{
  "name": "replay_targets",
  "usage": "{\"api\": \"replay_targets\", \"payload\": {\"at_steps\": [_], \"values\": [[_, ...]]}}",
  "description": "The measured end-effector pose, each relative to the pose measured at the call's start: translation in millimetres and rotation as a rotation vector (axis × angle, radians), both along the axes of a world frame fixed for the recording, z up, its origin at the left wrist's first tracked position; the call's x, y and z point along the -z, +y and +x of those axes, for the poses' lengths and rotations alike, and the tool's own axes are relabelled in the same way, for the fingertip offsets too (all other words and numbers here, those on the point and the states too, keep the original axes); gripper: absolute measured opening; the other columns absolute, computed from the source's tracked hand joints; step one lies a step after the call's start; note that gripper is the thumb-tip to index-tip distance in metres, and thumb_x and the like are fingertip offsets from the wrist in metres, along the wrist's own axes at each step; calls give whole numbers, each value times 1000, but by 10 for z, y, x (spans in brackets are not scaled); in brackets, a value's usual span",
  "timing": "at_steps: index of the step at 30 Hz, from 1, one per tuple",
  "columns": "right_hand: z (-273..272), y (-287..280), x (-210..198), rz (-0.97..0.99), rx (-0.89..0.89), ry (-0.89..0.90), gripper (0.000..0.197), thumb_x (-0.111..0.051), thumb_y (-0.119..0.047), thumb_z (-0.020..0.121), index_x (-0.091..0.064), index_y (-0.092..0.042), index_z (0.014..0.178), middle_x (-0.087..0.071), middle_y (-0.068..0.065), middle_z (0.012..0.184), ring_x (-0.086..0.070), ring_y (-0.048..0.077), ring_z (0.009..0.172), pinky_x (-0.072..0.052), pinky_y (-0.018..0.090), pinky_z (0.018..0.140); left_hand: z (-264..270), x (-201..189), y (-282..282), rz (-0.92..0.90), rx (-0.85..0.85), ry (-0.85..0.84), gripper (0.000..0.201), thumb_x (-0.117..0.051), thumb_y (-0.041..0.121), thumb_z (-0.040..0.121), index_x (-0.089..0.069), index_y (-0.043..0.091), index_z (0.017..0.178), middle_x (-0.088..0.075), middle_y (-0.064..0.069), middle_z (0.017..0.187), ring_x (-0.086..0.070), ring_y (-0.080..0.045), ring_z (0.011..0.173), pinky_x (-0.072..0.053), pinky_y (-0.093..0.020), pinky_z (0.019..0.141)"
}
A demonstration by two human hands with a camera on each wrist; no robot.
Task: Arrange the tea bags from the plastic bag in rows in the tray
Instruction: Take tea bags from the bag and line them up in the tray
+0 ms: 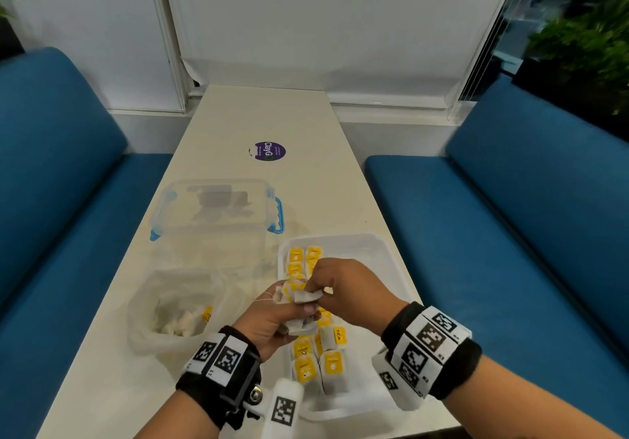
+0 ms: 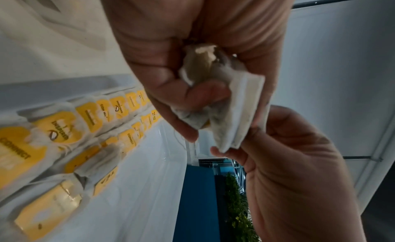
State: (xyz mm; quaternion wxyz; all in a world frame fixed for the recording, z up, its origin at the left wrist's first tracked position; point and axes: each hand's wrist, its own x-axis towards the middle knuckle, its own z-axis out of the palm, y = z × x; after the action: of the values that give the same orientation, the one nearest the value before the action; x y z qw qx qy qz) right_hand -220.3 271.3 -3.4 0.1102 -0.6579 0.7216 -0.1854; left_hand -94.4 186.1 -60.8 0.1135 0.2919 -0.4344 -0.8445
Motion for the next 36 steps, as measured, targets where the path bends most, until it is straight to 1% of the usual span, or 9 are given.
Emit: {"api": "replay_targets", "payload": {"at_steps": [3, 5, 7, 10, 17, 24, 29, 31, 36], "values": [[-18, -8, 41, 1, -41, 109, 10, -65, -5, 65, -72, -11, 69, -63, 5, 69, -61, 28, 57, -38, 25, 46, -47, 8, 11, 73, -4, 55, 61, -92, 25, 43, -62, 13, 94, -68, -8, 72, -67, -20, 62, -53, -25, 55], [-28, -45, 22, 30, -81, 110, 15, -64, -2, 66, -72, -13, 71, -64, 3, 71, -61, 23, 60, -38, 23, 47, -83, -9, 14, 110, -48, 44, 33, -77, 33, 67, -62, 13, 88, -67, -9, 70, -66, -20, 59, -52, -24, 53], [-115, -84, -45, 137, -34, 3, 27, -58, 3, 74, -73, -13, 90, -67, 3, 90, -58, 16, 77, -46, 27, 64, -98, -21, -8, 105, -91, -13, 4, -56, 15, 87, -60, 14, 85, -66, -9, 68, -65, -24, 62, -49, -20, 47], [-333, -129, -38, 265, 168, -204, 32, -54, 8, 75, -69, -9, 97, -66, 3, 92, -56, 12, 83, -49, 27, 78, -95, 8, -80, 70, -132, -66, 17, -49, 0, 87, -57, 15, 85, -64, -13, 79, -65, -27, 67, -47, -19, 43], [-405, -239, 493, 893, -15, 241, 44, -76, -25, 75, -66, -7, 113, -64, 9, 115, -59, 27, 106, -49, 36, 84, -118, -22, -145, 64, -132, -19, 17, -46, -2, 88, -55, 12, 91, -63, -12, 70, -68, -23, 57, -51, -24, 44], [-367, -292, 668, 949, 7, 293, 43, -78, -24, 73, -66, -5, 109, -67, 11, 105, -64, 28, 95, -52, 36, 79, -81, -19, -188, 57, -163, -46, 19, -48, -4, 86, -55, 12, 93, -66, -10, 68, -68, -24, 58, -52, -24, 46], [-551, -301, 321, 903, 124, -35, 7, -70, -7, 77, -64, -8, 81, -61, 2, 69, -58, 13, 63, -46, 21, 49, -20, 3, -196, 79, -193, -61, 18, -49, -4, 86, -53, 13, 87, -63, -12, 77, -69, -23, 58, -49, -22, 43], [-642, -297, 155, 772, 191, -155, 16, -66, -3, 77, -59, -15, 68, -61, 1, 68, -58, 10, 62, -47, 20, 47, -17, 9, -186, 80, -190, -63, 17, -49, -4, 86, -53, 13, 90, -63, -13, 77, -69, -22, 57, -49, -22, 43], [-708, -314, -66, 535, 352, -149, 20, -55, -2, 85, -68, -12, 97, -59, -1, 84, -50, 10, 58, -41, 17, 42, -46, 2, -150, 52, -142, -73, 19, -49, -2, 85, -56, 14, 92, -68, -11, 73, -69, -24, 62, -52, -23, 50]]}}
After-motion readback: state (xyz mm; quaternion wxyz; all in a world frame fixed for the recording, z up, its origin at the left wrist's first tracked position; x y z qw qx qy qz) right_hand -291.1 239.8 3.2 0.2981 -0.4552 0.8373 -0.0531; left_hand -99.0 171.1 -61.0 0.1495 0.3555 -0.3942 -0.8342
